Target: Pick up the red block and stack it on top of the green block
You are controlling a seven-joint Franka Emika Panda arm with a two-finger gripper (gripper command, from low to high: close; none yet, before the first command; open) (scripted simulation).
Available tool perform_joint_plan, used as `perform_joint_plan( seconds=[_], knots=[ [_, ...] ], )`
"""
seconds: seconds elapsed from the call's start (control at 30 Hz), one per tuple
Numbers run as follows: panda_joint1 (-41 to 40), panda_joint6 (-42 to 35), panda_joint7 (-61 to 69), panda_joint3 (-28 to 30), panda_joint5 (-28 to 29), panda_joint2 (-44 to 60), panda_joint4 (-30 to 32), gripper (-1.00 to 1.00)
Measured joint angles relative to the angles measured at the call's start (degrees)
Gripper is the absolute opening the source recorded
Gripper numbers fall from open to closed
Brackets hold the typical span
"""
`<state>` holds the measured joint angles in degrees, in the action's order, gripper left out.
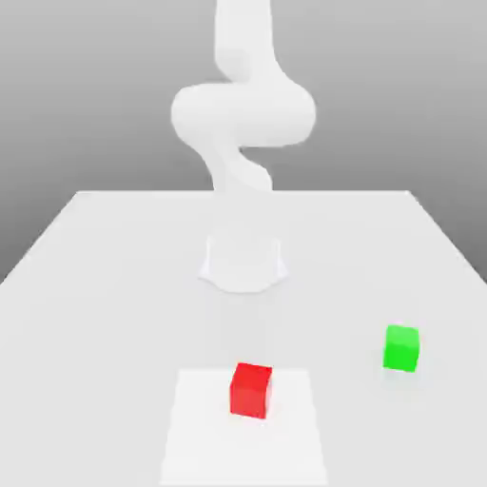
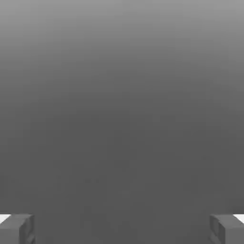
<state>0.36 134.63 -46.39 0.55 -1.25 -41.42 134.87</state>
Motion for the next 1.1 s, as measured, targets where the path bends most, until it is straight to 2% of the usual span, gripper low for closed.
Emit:
perform_joint_plan(
  seconds=[0.37, 0.5, 0.6, 0.83, 0.87, 1.1],
  knots=[
    [1.1, 14.6, -4.4, -0.4, -4.1, 23.3, 15.3, 0.0],
    [0.5, 20.4, -8.0, -1.7, -3.2, 32.4, 21.2, 0.0],
    [-0.1, 24.6, -12.2, -2.1, 0.0, 38.6, 25.2, 0.0],
    [0.5, 36.5, -14.5, -1.2, 2.3, 52.9, 24.7, 0.0],
    [0.5, 37.6, -14.5, -1.1, 2.4, 54.3, 24.5, -1.0],
    [0.4, 37.6, -14.7, -1.2, 2.6, 54.3, 24.5, -1.0]
  ],
)
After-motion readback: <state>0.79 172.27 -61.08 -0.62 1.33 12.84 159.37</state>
